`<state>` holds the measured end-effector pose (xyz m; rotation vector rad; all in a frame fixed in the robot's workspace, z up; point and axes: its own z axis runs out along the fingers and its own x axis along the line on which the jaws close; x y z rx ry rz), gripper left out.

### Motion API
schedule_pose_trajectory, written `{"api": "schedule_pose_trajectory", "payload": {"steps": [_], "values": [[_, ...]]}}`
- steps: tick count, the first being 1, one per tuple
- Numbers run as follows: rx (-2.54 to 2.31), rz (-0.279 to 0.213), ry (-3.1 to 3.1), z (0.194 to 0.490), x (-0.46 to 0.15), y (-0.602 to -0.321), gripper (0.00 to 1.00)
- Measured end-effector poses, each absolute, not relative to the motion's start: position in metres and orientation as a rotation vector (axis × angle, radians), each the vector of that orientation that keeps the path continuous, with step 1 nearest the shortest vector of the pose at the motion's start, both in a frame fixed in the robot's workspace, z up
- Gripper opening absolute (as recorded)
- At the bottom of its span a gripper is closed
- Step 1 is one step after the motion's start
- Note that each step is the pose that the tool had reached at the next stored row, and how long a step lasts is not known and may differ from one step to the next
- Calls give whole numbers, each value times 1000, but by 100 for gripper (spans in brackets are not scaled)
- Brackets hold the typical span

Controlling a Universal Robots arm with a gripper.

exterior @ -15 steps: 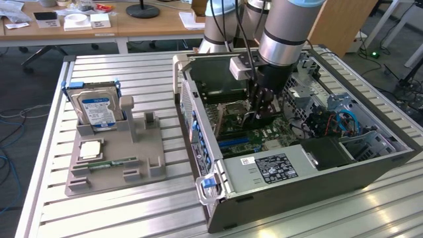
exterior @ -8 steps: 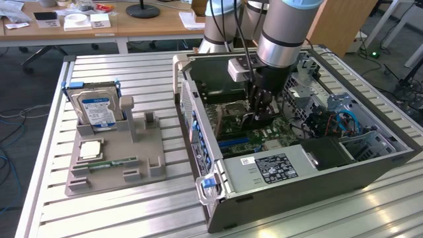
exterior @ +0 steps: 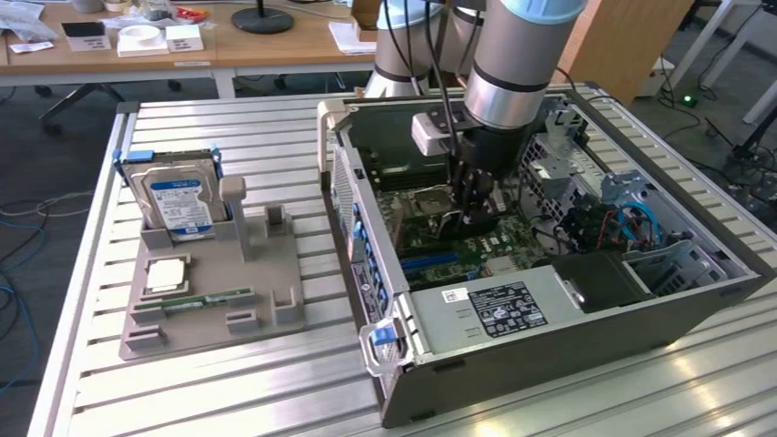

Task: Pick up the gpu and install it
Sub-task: 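Insert the gpu into the slot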

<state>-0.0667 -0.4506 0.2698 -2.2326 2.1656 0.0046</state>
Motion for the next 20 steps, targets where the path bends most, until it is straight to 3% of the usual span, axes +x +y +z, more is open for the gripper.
{"api": "schedule_pose_trajectory", "payload": {"steps": [20], "values": [[-2236,3,2162,262,-76,-454,26]]}}
